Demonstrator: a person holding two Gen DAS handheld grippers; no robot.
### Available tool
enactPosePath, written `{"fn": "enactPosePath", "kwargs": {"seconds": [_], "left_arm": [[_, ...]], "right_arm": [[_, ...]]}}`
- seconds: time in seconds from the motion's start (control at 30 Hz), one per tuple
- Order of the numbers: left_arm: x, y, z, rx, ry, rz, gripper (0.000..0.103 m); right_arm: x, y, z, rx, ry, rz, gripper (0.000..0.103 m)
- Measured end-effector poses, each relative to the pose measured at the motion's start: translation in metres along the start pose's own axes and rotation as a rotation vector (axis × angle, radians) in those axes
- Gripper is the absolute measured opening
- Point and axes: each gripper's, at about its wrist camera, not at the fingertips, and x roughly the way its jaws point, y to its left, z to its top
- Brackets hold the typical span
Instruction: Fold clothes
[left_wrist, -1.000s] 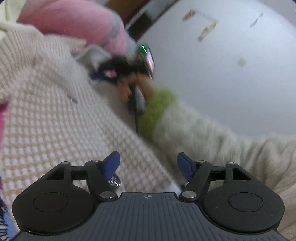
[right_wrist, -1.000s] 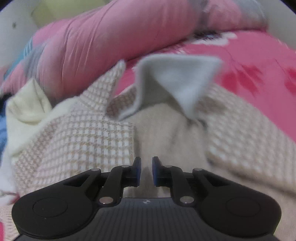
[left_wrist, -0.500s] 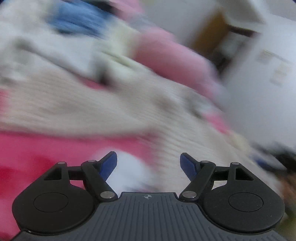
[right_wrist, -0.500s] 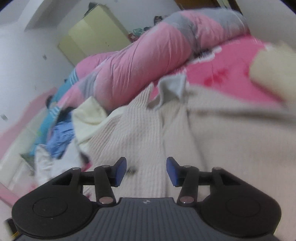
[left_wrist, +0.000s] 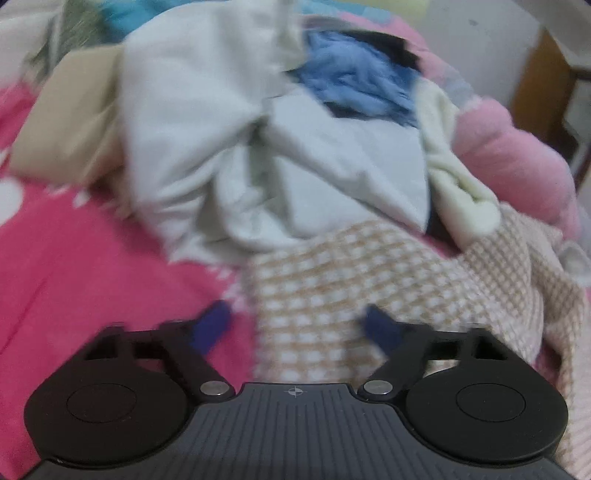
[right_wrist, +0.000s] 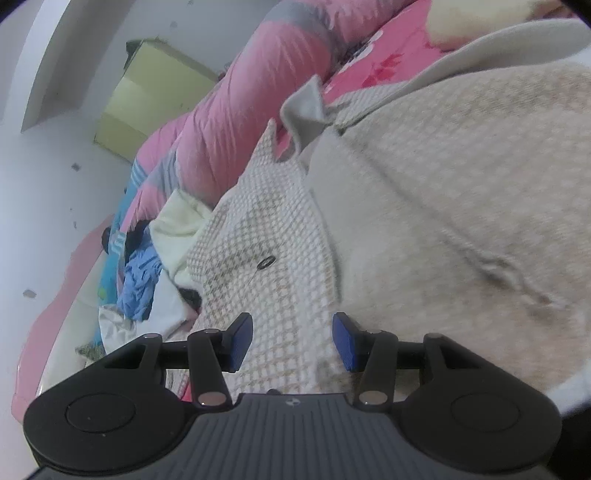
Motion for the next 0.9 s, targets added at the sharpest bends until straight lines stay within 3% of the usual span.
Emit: {"fn": "enactPosePath", "kwargs": {"seconds": [0.03,0.07,0.1,0.17,0.3,0.4,0.47,0.57,0.6,0.7,0.77,0.9], "left_arm": [[-0.001,-0.001,-0.001,0.019,-0.027,0.016,0.051],[-0.002,-0.003,-0.002,0.037,-0.054,0.035,0.024],[-0.008,-0.007,-0.002,0.053,-0.085,0.067,0.012],[-0.026,-0.01,0.0,0.032,-0.145,0.079,0.01],[-0.066,-0.024,0.038,-0.03,-0.33,-0.033,0.004],[-0.096,-0.049,0.097,0.011,-0.519,-0.097,0.003],[-0.116,-0.062,0.134,0.047,-0.654,-0.075,0.003],[-0.134,-0.068,0.175,0.139,-0.844,0.049,0.003],[-0.131,-0.065,0.185,0.155,-0.858,0.088,0.003],[-0.098,-0.04,0.201,0.174,-0.773,0.199,0.003],[-0.057,-0.018,0.198,0.192,-0.637,0.296,0.003],[0.009,0.039,0.18,0.101,-0.365,0.405,0.004]], "right_arm": [[0.003,0.003,-0.001,-0.007,0.009,-0.005,0.051],[0.006,0.005,-0.003,-0.014,0.018,-0.011,0.051],[0.01,0.009,-0.004,-0.02,0.026,-0.022,0.051],[0.016,0.012,-0.008,-0.026,0.035,-0.039,0.051],[0.024,0.018,-0.013,-0.039,0.051,-0.063,0.051],[0.029,0.016,-0.012,-0.033,0.058,-0.083,0.051],[0.032,0.014,-0.011,-0.027,0.061,-0.093,0.051],[0.033,0.01,-0.01,-0.018,0.067,-0.103,0.05],[0.033,0.009,-0.01,-0.015,0.071,-0.107,0.05],[0.032,0.004,-0.008,-0.002,0.075,-0.113,0.05],[0.033,0.001,-0.006,0.011,0.076,-0.11,0.05],[0.036,-0.001,-0.004,0.018,0.077,-0.117,0.05]]}}
